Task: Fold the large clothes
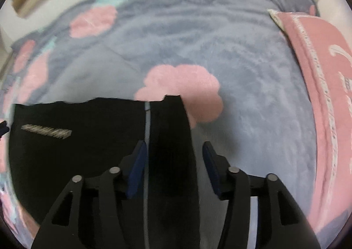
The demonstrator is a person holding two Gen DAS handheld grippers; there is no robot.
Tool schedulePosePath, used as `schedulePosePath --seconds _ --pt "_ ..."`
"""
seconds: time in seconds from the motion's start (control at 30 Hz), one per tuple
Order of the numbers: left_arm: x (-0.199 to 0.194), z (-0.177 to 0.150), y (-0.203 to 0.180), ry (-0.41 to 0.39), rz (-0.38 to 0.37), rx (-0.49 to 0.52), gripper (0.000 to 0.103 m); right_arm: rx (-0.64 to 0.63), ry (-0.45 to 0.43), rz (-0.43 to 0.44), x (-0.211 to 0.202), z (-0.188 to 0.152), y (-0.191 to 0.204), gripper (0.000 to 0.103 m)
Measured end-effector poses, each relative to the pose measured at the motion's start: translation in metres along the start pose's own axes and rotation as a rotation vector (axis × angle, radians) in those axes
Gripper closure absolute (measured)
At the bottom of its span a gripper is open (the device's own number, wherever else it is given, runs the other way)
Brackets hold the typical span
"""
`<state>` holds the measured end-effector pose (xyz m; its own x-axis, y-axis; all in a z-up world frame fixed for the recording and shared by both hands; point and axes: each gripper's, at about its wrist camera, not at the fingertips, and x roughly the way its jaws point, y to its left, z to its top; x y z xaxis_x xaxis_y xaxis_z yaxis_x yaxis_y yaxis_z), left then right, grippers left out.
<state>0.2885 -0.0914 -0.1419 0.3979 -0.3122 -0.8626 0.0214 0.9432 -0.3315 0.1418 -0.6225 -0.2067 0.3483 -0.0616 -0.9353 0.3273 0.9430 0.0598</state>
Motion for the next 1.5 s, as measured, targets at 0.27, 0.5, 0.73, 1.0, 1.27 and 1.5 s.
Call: schedulePosePath --seconds 0.27,0.5,0.73,1.0,1.27,1.5 --pt "-0.045 -0.087 -0.102 -0.037 0.023 0.27 0.051 -0.019 0.01 0.165 -0.04 -0.053 0.066 0.045" --pt "0.011 -0.152 -0.18 0.078 -0.008 0.431 0.051 -0.157 0.022 0.141 -0.007 -0.078 0.144 0.045" --pt "0.071 -0.169 -0.165 0.138 0.029 0.387 0.049 -0.175 0.073 0.041 0.06 -0.102 0.147 0.03" --pt "0.073 -0.165 -0.165 0.121 0.024 0.405 0.044 -0.142 0.052 0.034 0.07 -0.104 0.132 0.01" --pt "-0.001 -0.177 -0.154 0.075 -0.074 0.404 0.044 -0.105 -0.016 0.165 0.011 -0.087 0.112 0.024" --pt "0.009 -0.168 -0.142 0.073 0.018 0.364 0.044 -0.139 -0.035 0.205 0.036 -0.014 0.146 0.025"
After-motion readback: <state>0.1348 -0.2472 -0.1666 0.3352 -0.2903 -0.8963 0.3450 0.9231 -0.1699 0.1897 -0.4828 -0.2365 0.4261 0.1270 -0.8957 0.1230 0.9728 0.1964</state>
